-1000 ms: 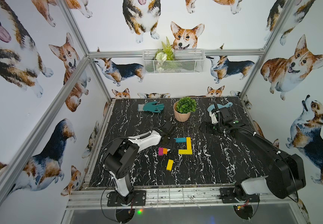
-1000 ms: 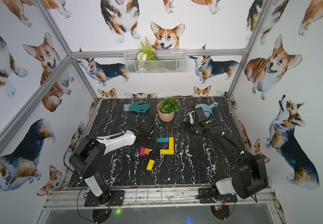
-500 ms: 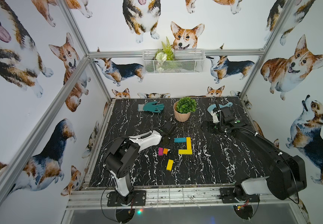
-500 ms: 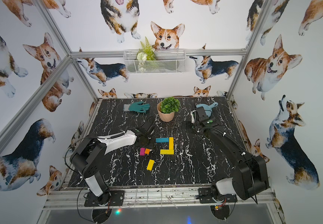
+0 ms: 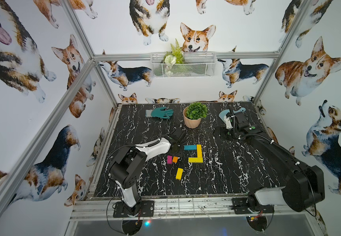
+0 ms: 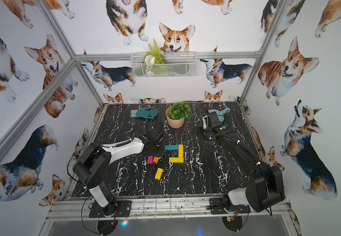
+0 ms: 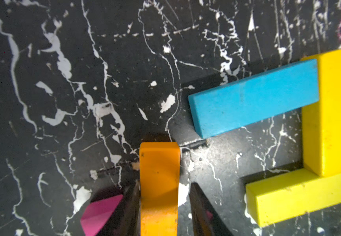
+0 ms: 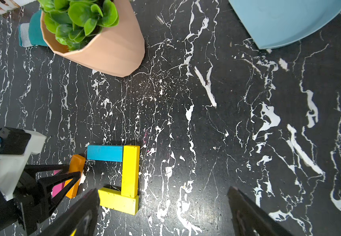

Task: Assemble the letter p with building blocks
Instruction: Pick up the building block from the center of the board.

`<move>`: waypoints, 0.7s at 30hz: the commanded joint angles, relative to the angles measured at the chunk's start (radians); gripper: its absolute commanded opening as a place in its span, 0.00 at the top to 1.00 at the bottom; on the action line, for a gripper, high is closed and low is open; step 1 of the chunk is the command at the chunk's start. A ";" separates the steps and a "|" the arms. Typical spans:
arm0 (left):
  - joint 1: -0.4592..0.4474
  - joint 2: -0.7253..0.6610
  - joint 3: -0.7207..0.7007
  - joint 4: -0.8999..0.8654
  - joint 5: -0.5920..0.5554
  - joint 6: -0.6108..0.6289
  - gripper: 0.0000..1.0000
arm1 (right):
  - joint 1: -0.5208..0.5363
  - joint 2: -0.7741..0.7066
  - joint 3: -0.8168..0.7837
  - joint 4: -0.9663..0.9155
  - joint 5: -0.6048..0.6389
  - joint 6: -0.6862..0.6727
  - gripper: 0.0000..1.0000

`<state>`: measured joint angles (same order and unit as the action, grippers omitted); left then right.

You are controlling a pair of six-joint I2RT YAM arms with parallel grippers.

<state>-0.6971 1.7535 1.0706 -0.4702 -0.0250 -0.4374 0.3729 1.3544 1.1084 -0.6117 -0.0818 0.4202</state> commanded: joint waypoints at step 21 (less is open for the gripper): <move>-0.038 0.082 0.075 -0.104 -0.033 -0.041 0.71 | -0.026 -0.046 -0.016 -0.018 0.000 -0.017 0.00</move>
<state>-0.7303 1.8286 1.1328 -0.5488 -0.0589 -0.4603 0.3515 1.3174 1.0966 -0.6197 -0.0799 0.4168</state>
